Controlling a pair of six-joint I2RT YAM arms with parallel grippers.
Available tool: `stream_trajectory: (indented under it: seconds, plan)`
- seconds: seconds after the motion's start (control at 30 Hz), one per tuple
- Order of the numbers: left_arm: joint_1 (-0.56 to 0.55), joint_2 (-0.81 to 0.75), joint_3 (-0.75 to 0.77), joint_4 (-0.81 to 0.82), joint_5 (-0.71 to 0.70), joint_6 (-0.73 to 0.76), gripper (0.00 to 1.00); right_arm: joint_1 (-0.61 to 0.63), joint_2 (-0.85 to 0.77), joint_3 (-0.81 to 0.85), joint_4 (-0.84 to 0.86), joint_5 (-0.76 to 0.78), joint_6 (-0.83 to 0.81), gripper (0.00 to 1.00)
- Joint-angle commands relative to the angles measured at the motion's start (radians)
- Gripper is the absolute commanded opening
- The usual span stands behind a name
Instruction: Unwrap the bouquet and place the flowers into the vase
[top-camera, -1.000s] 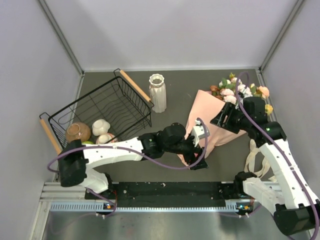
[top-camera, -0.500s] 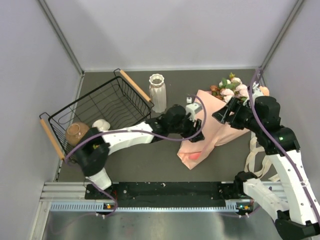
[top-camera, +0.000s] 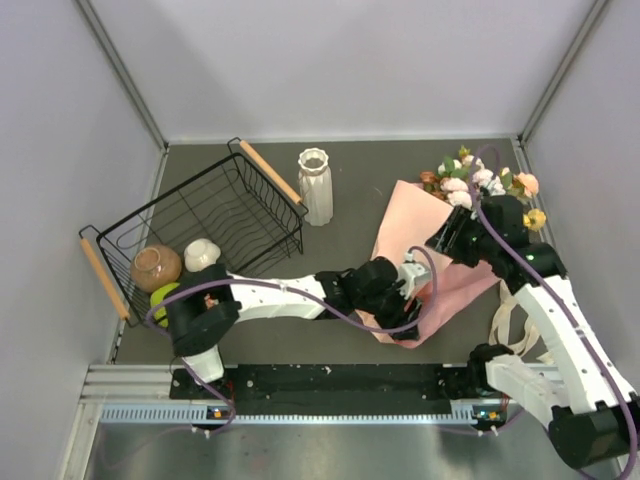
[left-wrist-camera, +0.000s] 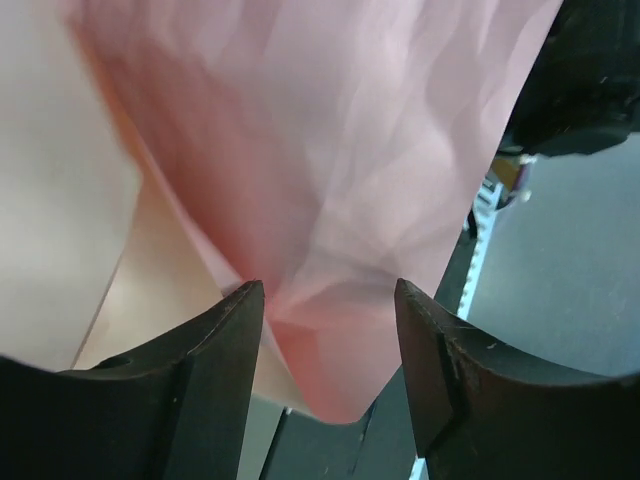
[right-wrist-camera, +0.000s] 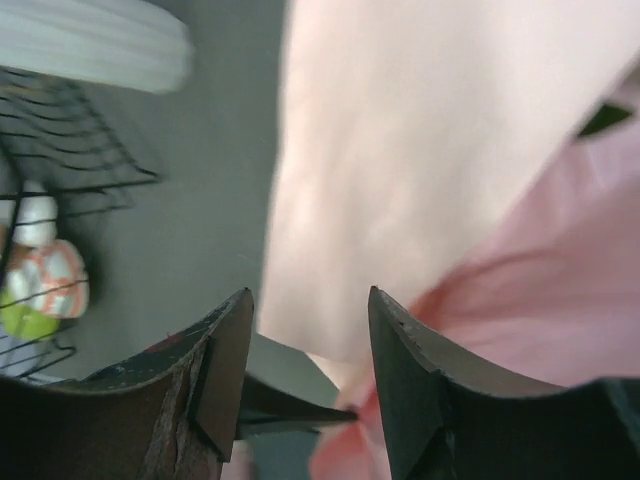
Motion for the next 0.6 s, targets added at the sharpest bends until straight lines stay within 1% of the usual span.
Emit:
stream_trajectory:
  seconds: [0.0, 0.03, 0.1, 0.13, 0.2, 0.37, 0.4, 0.47, 0.57]
  plan:
    - [0.024, -0.181, -0.085, -0.017, -0.121, 0.051, 0.61, 0.01, -0.013, -0.174, 0.008, 0.104, 0.056, 0.49]
    - [0.026, -0.201, -0.091, -0.03, -0.138, 0.064, 0.62, 0.012, -0.032, -0.208, 0.004, 0.115, 0.062, 0.49]
    - [0.038, -0.253, -0.109, -0.046, -0.197, 0.074, 0.63, 0.012, -0.104, -0.292, -0.025, 0.188, 0.097, 0.47]
    - [0.046, -0.27, -0.111, -0.081, -0.211, 0.066, 0.64, 0.01, -0.132, -0.32, -0.028, 0.199, 0.11, 0.47]
    - [0.079, -0.307, -0.112, -0.095, -0.212, 0.063, 0.64, 0.009, -0.2, -0.392, -0.042, 0.237, 0.168, 0.47]
    - [0.145, -0.397, -0.131, -0.09, -0.208, 0.051, 0.67, 0.003, -0.235, -0.533, -0.048, 0.21, 0.292, 0.47]
    - [0.168, -0.429, -0.135, -0.098, -0.21, 0.048, 0.67, 0.004, -0.24, -0.55, -0.048, 0.201, 0.327, 0.48]
    - [0.188, -0.463, -0.143, -0.11, -0.213, 0.039, 0.67, 0.003, -0.25, -0.57, -0.044, 0.196, 0.344, 0.48]
    - [0.211, -0.538, -0.187, -0.109, -0.244, 0.034, 0.69, 0.004, -0.266, -0.546, 0.011, 0.23, 0.337, 0.48]
